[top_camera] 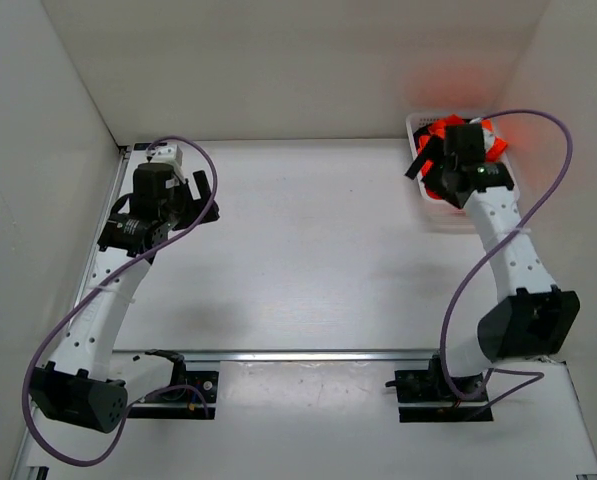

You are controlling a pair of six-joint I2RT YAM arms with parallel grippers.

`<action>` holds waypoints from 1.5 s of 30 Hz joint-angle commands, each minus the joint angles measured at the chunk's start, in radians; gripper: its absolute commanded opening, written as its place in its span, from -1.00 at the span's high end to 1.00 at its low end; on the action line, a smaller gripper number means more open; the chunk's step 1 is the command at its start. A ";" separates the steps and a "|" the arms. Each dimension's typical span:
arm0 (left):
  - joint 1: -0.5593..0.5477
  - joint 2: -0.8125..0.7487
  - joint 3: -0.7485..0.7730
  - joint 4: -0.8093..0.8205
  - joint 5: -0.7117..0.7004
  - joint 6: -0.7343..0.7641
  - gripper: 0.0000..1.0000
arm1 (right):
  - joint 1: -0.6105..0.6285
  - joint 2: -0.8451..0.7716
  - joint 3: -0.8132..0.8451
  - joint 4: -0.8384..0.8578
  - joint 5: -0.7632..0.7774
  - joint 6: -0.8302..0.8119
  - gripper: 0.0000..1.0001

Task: Fold and stack the shorts
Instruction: Grab the shorts from the pile, then move the shorts to the center of the board

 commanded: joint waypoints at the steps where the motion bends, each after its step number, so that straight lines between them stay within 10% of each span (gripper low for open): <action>1: -0.002 -0.033 0.028 0.037 -0.058 -0.006 -1.00 | -0.076 0.102 0.167 -0.011 -0.053 -0.027 -0.98; 18: -0.002 0.240 0.135 0.037 0.063 -0.003 -1.00 | -0.289 0.963 0.959 -0.096 -0.006 0.027 -0.61; 21: -0.002 0.271 0.157 0.037 0.072 0.010 -1.00 | -0.289 1.014 1.042 -0.058 -0.029 0.027 -0.22; 23: -0.002 0.298 0.157 0.037 0.072 0.020 -1.00 | -0.289 1.014 1.019 -0.027 -0.039 0.036 0.50; 26: -0.002 0.320 0.177 0.037 0.063 0.020 -1.00 | -0.289 0.962 0.978 -0.005 -0.039 0.047 1.00; 45: 0.042 0.171 0.282 -0.110 0.026 -0.047 -1.00 | -0.049 0.207 0.843 0.085 -0.421 -0.085 1.00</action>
